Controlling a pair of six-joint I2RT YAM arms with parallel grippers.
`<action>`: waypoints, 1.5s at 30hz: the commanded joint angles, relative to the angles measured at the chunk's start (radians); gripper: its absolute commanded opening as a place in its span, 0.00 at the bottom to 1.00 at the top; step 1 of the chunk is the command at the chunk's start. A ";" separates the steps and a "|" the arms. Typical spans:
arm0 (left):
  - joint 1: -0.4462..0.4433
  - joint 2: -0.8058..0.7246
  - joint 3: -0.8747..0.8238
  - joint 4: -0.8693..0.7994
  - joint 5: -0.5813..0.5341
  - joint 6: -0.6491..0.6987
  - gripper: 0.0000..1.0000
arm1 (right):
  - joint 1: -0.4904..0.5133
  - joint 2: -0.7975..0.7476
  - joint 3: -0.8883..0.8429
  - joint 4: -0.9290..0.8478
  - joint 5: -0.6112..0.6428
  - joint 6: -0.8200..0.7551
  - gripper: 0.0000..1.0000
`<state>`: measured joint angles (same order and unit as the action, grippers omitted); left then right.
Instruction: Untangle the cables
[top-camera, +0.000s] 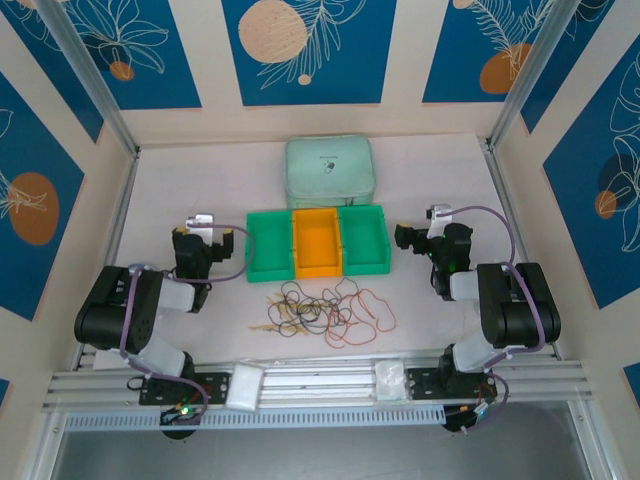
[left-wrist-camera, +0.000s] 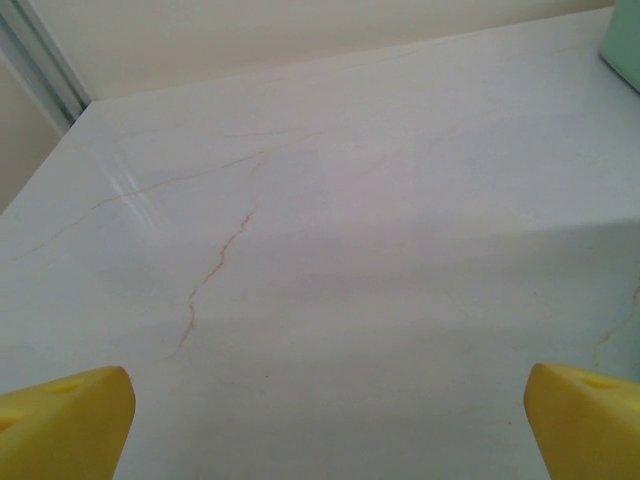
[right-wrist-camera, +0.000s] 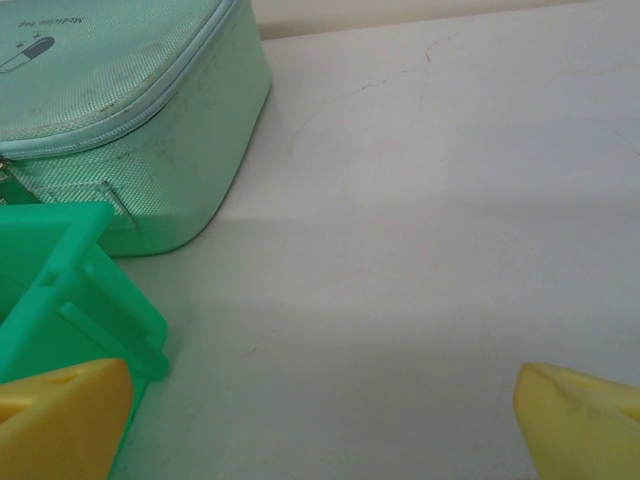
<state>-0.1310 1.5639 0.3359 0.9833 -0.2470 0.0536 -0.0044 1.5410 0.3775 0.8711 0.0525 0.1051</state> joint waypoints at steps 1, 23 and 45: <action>0.012 0.008 0.017 0.014 -0.024 -0.019 0.99 | -0.009 0.001 0.027 -0.005 -0.015 0.002 0.99; 0.013 -0.007 0.020 -0.002 -0.094 -0.045 0.85 | -0.045 -0.119 0.062 -0.153 -0.087 0.022 0.95; -0.180 -0.546 0.397 -0.957 0.212 -0.104 0.71 | 0.219 -0.528 0.332 -1.102 -0.114 0.091 0.72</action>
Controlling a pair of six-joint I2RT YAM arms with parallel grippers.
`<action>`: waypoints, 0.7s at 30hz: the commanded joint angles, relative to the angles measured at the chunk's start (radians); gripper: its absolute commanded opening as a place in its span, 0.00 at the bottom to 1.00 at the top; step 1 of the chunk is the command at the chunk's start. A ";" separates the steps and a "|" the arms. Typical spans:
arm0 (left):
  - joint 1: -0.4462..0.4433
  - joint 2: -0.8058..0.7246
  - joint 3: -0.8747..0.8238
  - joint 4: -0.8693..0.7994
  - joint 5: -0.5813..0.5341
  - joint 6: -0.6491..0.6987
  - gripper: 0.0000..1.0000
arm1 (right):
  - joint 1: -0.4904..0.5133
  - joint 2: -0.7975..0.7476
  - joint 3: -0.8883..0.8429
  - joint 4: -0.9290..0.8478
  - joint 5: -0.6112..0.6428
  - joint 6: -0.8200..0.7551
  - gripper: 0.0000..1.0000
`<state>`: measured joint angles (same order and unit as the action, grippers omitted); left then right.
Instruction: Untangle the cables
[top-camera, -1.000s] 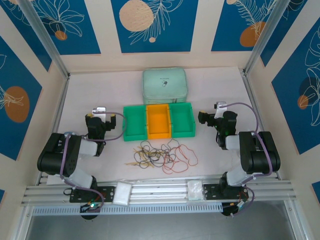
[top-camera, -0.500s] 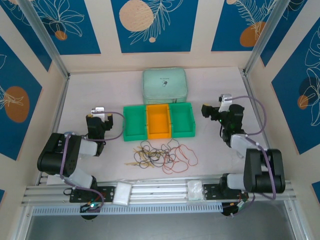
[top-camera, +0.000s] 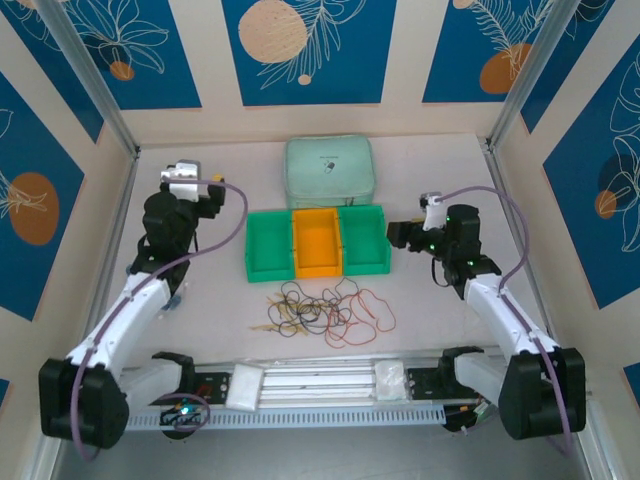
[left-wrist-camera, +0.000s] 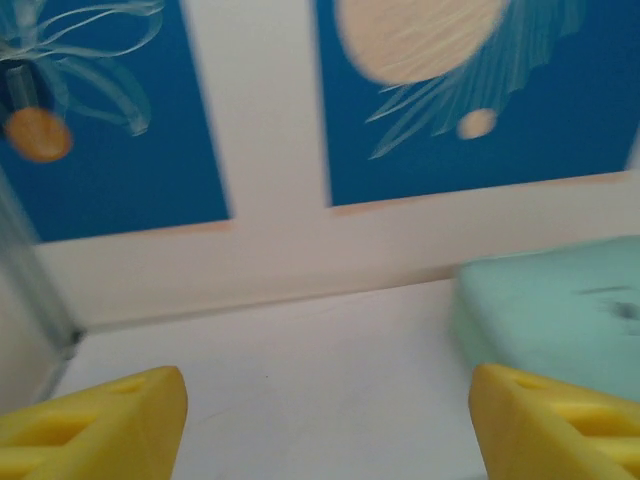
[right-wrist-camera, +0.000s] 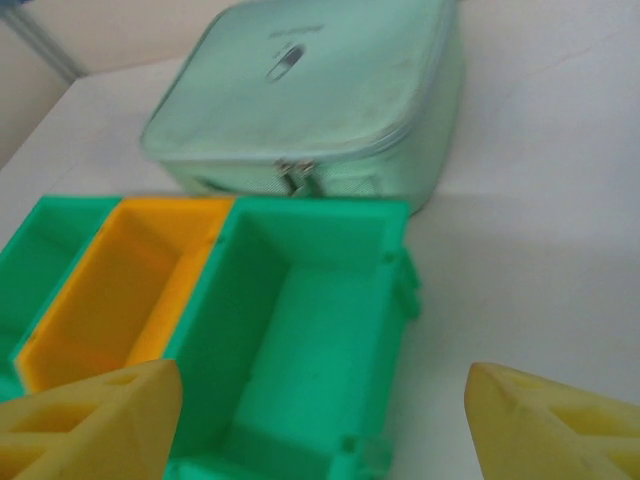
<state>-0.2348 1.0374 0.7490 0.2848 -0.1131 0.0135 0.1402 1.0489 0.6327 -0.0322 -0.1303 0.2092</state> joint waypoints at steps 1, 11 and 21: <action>-0.125 -0.034 -0.014 -0.295 0.063 -0.067 0.70 | 0.116 -0.035 0.111 -0.267 0.095 -0.004 0.70; -0.296 -0.062 0.073 -0.539 0.031 -0.176 0.70 | 0.424 0.020 0.294 -0.719 0.222 0.138 0.49; -0.296 0.022 0.125 -0.637 0.061 -0.260 0.73 | 0.608 0.204 0.301 -0.837 0.413 0.267 0.54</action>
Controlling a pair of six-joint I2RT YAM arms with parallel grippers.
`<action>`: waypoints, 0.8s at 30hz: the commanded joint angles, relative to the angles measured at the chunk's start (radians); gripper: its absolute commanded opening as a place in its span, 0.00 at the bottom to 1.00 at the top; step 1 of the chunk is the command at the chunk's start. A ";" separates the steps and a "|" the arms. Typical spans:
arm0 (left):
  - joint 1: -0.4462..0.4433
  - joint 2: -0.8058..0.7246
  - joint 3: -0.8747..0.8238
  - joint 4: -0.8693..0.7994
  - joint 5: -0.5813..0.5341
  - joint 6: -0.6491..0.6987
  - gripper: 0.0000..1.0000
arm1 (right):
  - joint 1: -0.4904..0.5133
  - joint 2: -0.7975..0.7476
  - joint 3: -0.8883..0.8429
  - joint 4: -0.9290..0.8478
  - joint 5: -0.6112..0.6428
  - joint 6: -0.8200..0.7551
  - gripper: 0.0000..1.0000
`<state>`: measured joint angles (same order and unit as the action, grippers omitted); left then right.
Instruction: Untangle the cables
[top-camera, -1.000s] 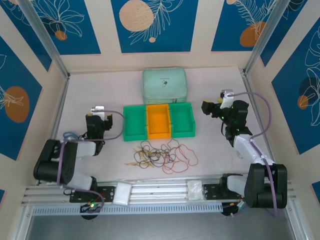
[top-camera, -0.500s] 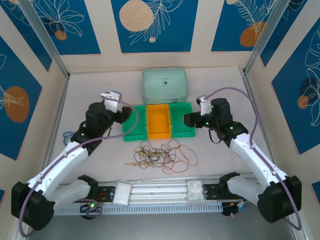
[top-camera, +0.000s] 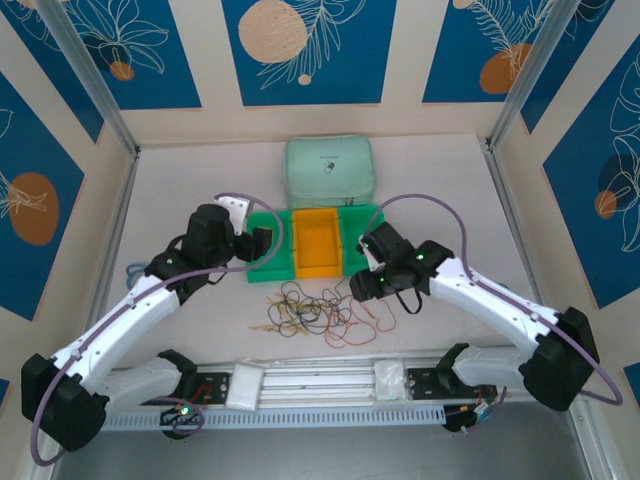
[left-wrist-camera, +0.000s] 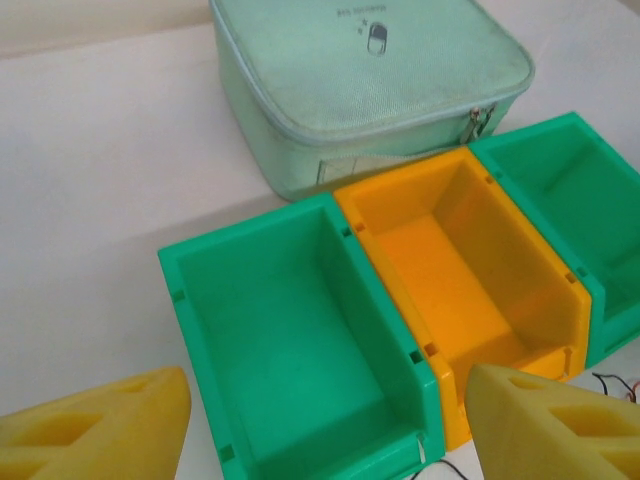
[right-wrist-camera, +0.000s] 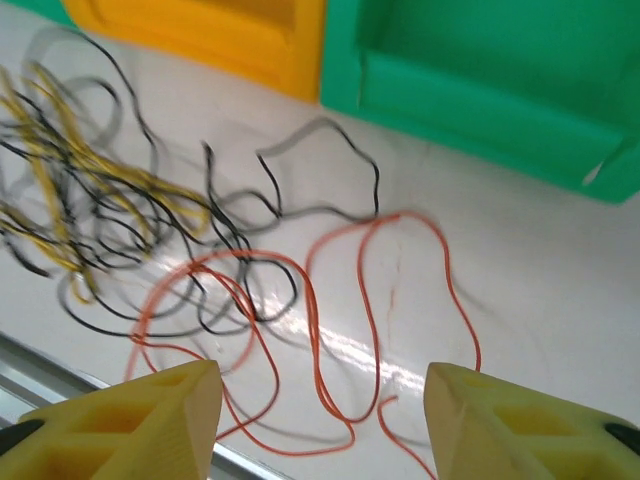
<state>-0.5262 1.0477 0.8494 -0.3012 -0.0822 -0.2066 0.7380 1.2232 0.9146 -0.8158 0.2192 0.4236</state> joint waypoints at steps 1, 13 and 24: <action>-0.005 0.012 0.021 -0.046 0.038 -0.047 0.73 | 0.011 0.046 0.015 -0.038 0.055 0.056 0.51; -0.005 -0.026 0.007 -0.075 0.018 -0.057 0.71 | 0.022 0.156 0.014 0.043 -0.034 0.040 0.38; -0.003 -0.018 0.002 -0.087 0.016 -0.055 0.71 | 0.032 0.205 0.013 0.046 -0.058 0.042 0.28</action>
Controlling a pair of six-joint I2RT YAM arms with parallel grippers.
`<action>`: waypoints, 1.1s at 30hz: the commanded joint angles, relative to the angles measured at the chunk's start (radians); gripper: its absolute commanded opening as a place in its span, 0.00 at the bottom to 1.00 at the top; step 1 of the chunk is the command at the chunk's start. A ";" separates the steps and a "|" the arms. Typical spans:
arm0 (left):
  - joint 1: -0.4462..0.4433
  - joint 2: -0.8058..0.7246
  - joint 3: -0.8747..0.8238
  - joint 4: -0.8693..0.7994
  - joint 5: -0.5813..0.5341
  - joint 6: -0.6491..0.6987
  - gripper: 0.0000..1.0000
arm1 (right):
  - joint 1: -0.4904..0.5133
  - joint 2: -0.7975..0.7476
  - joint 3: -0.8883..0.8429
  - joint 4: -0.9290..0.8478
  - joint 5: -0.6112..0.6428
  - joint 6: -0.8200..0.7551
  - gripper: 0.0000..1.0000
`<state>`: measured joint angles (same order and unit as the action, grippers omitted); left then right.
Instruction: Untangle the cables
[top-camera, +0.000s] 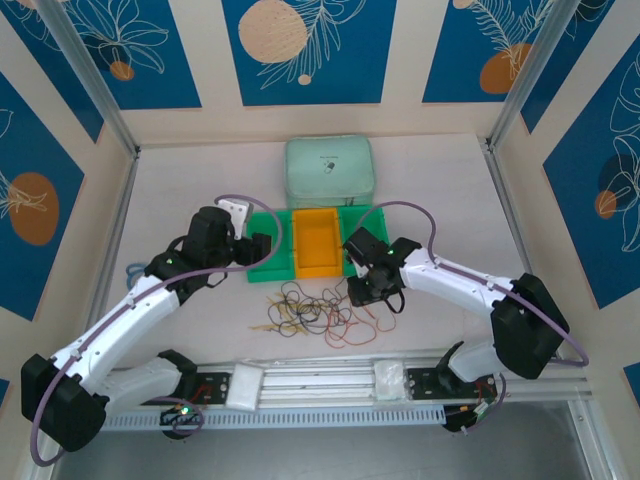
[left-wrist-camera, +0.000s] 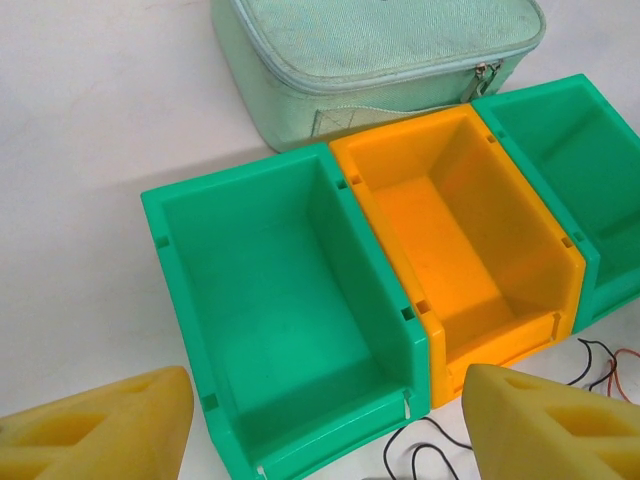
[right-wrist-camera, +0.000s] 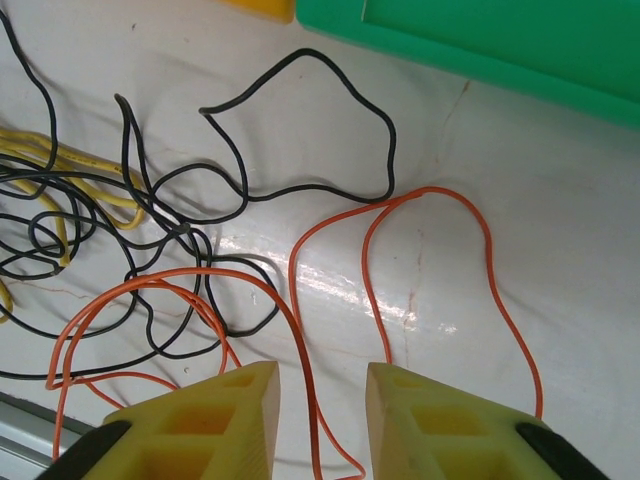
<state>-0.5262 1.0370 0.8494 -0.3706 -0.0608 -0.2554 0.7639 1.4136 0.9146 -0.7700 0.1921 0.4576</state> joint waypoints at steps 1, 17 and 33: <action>-0.004 -0.007 0.000 -0.015 -0.005 -0.007 0.71 | 0.006 0.018 0.013 0.000 -0.035 0.008 0.26; -0.004 0.019 -0.005 -0.001 -0.002 -0.005 0.71 | -0.019 -0.202 0.159 0.070 -0.139 -0.054 0.00; -0.004 0.043 -0.004 0.019 0.003 -0.010 0.71 | -0.132 -0.370 0.297 0.433 -0.461 -0.024 0.00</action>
<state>-0.5262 1.0767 0.8478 -0.3744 -0.0601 -0.2577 0.6518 1.0607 1.1847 -0.4358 -0.1703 0.4210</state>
